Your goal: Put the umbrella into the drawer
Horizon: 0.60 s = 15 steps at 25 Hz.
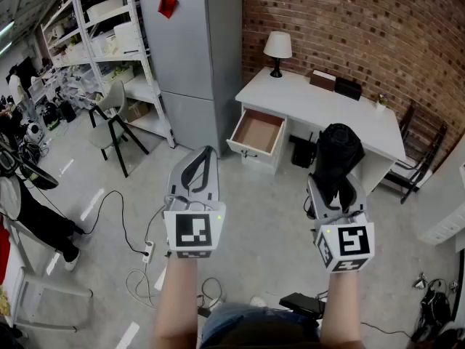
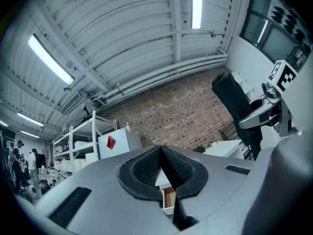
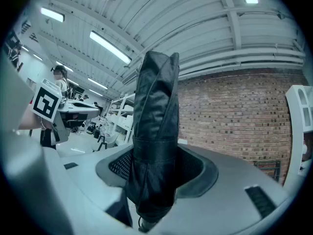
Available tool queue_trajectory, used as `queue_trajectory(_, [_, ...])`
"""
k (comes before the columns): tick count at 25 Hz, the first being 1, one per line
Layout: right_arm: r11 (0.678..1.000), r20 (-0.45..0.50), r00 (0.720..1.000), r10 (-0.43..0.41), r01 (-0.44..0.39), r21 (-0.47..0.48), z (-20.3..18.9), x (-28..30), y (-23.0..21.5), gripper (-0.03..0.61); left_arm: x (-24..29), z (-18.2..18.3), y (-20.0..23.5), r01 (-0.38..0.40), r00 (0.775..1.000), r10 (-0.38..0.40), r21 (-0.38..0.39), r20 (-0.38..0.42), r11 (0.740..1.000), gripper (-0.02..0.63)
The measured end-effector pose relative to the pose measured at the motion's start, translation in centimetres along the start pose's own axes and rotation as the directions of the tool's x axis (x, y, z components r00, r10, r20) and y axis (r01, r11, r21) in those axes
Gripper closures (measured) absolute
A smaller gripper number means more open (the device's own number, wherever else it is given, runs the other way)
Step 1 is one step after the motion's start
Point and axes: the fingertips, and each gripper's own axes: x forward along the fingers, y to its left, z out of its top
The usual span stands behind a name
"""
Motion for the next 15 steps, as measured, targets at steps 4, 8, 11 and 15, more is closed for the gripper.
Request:
queue_trajectory(4, [1.000,0.010,1.000,0.002,-0.002,-0.001,0.8,-0.1,-1.9,0.351,0.5,0.5,-1.2,-0.017,1.000,0.017,-0.012,-0.010,1.000,0.614])
queue_trajectory(8, [1.000,0.013,1.000,-0.013,0.013,-0.012,0.4,-0.7,-3.7,0.351,1.1,0.7,-3.0,-0.013,1.000,0.013,-0.004,-0.010,1.000,0.614])
queue_trajectory(11, [1.000,0.018,1.000,-0.021,0.022,-0.014,0.3,-0.7,-4.3,0.351,1.3,0.8,-3.5,-0.012,1.000,0.012,0.006,-0.005,1.000,0.612])
queue_trajectory(15, [1.000,0.019,1.000,-0.023,0.024,-0.016,0.2,-0.4,-4.9,0.350,2.1,0.6,-3.6,-0.016,1.000,0.016,-0.001,-0.004,1.000,0.612])
